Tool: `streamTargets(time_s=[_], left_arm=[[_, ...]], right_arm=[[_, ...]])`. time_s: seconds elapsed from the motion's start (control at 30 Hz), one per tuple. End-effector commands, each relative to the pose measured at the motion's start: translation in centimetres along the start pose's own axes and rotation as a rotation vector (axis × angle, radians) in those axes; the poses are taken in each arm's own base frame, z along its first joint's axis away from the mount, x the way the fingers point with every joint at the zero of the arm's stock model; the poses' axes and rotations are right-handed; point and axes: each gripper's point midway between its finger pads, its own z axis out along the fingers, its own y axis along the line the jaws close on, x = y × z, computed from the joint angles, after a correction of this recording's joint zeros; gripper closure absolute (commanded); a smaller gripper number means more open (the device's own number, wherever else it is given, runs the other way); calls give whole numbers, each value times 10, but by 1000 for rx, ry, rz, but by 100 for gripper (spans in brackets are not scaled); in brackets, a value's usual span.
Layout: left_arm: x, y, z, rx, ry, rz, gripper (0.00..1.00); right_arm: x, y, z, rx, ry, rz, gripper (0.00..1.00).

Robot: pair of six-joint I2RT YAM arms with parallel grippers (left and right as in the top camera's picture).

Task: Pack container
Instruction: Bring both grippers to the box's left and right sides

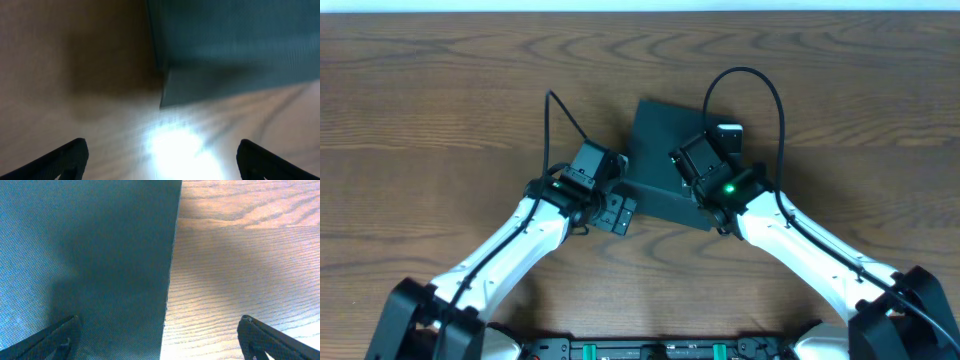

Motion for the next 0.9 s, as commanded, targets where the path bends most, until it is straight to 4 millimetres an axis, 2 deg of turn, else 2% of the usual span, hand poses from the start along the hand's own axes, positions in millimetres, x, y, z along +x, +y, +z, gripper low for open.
streamTargets(time_s=[0.0, 0.13, 0.4, 0.6, 0.87], left_arm=[[11, 1, 19, -19, 49, 9, 4], [6, -5, 36, -48, 33, 9, 4], [-1, -19, 45, -64, -3, 36, 4], [-14, -3, 43, -157, -62, 21, 4], [-33, -4, 49, -161, -141, 17, 4]], right_arm=[[3, -1, 6, 15, 18, 4, 1], [3, -1, 6, 15, 18, 4, 1], [2, -1, 6, 13, 15, 6, 1], [2, -1, 6, 12, 13, 7, 1], [2, -1, 6, 12, 13, 7, 1]])
